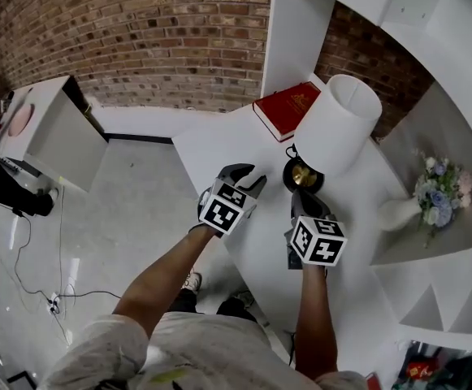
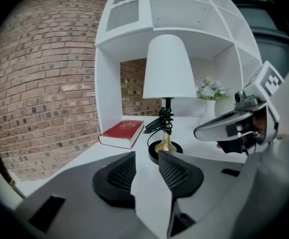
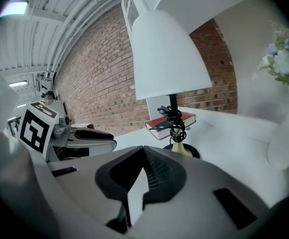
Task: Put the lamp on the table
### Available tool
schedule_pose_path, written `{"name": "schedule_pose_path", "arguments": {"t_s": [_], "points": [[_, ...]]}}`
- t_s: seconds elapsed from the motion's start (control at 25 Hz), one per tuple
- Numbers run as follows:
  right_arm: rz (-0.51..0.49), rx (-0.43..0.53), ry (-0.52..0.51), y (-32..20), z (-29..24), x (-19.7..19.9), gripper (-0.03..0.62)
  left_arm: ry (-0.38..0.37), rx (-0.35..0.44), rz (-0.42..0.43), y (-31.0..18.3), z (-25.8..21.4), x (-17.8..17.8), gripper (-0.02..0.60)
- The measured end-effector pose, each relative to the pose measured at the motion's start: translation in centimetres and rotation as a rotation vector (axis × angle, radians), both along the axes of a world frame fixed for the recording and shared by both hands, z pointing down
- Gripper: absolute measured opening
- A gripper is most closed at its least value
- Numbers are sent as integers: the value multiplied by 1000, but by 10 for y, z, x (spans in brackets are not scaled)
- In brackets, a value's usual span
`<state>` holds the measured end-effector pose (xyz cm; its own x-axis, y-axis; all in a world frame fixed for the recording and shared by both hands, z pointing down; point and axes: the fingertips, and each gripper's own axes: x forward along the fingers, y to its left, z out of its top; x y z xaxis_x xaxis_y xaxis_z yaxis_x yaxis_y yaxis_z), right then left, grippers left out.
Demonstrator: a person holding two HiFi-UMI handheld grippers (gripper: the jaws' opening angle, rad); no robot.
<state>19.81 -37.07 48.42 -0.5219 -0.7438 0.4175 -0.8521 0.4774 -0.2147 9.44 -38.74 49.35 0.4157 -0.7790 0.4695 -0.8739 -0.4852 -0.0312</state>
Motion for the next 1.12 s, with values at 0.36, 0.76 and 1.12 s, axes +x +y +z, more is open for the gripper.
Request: {"name": "schedule_pose_path", "arguments": {"t_s": [0.36,0.76,1.12], "points": [[-25,33,-20,10,-29,-30,5,0,13,-14,31,-40,-47,127],[58,74,-38,23,-72,-44,5,51,66,9,48,-96,-85,104],[98,130,-7,38,-99,-62,5,60,117,42,49,-127,-115,40]]}}
